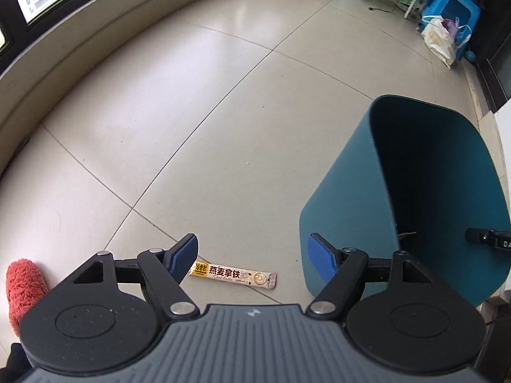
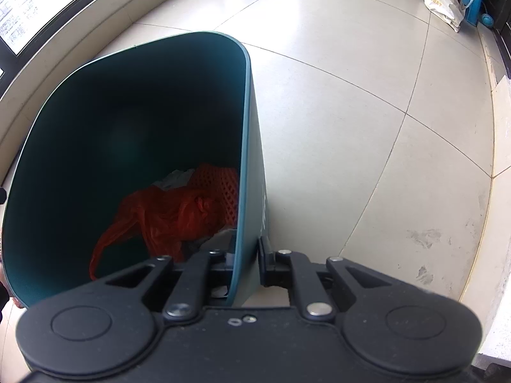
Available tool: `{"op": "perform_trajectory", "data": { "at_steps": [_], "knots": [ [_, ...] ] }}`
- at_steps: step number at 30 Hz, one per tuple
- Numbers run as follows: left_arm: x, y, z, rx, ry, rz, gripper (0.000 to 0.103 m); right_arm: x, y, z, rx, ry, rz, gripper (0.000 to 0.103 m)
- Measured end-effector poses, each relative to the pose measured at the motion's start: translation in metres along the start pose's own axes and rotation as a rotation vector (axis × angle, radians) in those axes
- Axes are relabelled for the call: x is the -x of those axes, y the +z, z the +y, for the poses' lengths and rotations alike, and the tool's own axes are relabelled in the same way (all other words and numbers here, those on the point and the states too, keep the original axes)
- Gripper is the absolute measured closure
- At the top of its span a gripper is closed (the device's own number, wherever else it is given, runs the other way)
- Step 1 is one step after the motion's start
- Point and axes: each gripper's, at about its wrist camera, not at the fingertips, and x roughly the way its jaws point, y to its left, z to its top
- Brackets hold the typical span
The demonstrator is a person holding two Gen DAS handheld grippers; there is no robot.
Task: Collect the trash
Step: 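Move the left tool back to the oat latte stick wrapper, then close the left tool on the oat latte wrapper and lift it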
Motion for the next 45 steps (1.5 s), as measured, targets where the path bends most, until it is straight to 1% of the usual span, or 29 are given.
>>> {"op": "perform_trajectory", "data": {
  "at_steps": [2,4,9,14,17,21,26,28,32,36,37,39,41,42,43,44,45],
  "knots": [
    [-0.014,0.000,0.015,0.039,-0.034,0.018,0.028,0.000,0.000,0.000,0.000,-0.002,0.001,0.093],
    [-0.034,-0.003,0.029,0.079,-0.060,0.056,0.028,0.000,0.001,0.001,0.001,-0.006,0.003,0.093],
    [-0.088,-0.020,0.047,0.140,-0.057,0.123,0.028,-0.003,0.000,0.004,0.008,-0.014,0.005,0.094],
    [-0.138,-0.028,0.058,0.239,-0.056,0.176,0.028,-0.006,-0.002,0.007,0.020,-0.022,0.007,0.094],
    [-0.160,-0.032,0.058,0.257,-0.044,0.198,0.028,-0.006,-0.001,0.008,0.022,-0.025,0.008,0.094],
    [-0.184,-0.047,0.062,0.293,-0.019,0.232,0.028,-0.008,-0.002,0.010,0.030,-0.031,0.014,0.094],
    [-0.224,-0.052,0.064,0.372,-0.010,0.317,0.028,-0.011,-0.002,0.014,0.053,-0.046,0.020,0.094],
    [-0.235,-0.053,0.064,0.396,0.003,0.333,0.028,-0.012,-0.003,0.016,0.064,-0.049,0.027,0.094],
    [-0.244,-0.055,0.053,0.395,0.044,0.342,0.028,-0.016,-0.005,0.015,0.074,-0.045,0.038,0.094],
    [-0.244,-0.055,0.035,0.376,0.114,0.346,0.028,-0.017,-0.004,0.014,0.074,-0.043,0.037,0.094],
    [-0.244,-0.056,0.032,0.369,0.124,0.352,0.029,-0.018,-0.004,0.015,0.075,-0.044,0.037,0.094],
    [-0.242,-0.059,0.028,0.346,0.154,0.349,0.035,-0.018,-0.005,0.015,0.079,-0.046,0.036,0.094],
    [-0.237,-0.061,0.028,0.317,0.167,0.330,0.050,-0.018,-0.005,0.015,0.071,-0.042,0.035,0.094],
    [-0.236,-0.061,0.030,0.318,0.171,0.326,0.054,-0.017,-0.005,0.015,0.068,-0.041,0.034,0.094],
    [-0.234,-0.061,0.033,0.323,0.173,0.327,0.062,-0.016,-0.005,0.015,0.069,-0.041,0.034,0.094],
    [-0.233,-0.060,0.035,0.319,0.180,0.327,0.066,-0.016,-0.005,0.015,0.070,-0.042,0.033,0.094],
    [-0.232,-0.060,0.037,0.311,0.194,0.323,0.067,-0.015,-0.005,0.015,0.072,-0.044,0.033,0.094]
  ]
}}
